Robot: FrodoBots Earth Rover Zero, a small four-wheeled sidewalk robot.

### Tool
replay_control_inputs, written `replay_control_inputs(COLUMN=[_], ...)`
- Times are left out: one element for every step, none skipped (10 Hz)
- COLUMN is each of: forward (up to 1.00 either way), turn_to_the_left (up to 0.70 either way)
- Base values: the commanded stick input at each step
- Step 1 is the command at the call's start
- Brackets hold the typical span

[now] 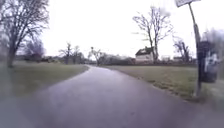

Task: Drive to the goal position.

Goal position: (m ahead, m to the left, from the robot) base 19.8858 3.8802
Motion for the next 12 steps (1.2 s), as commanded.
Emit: replay_control_inputs(forward=[1.00,1.00,1.00,1.00,1.00,1.00,1.00,1.00,1.00,1.00,1.00,1.00], turn_to_the_left=[0.00,0.00,0.00,0.00,0.00,0.00,0.00,0.00,0.00,0.00,0.00,0.00])
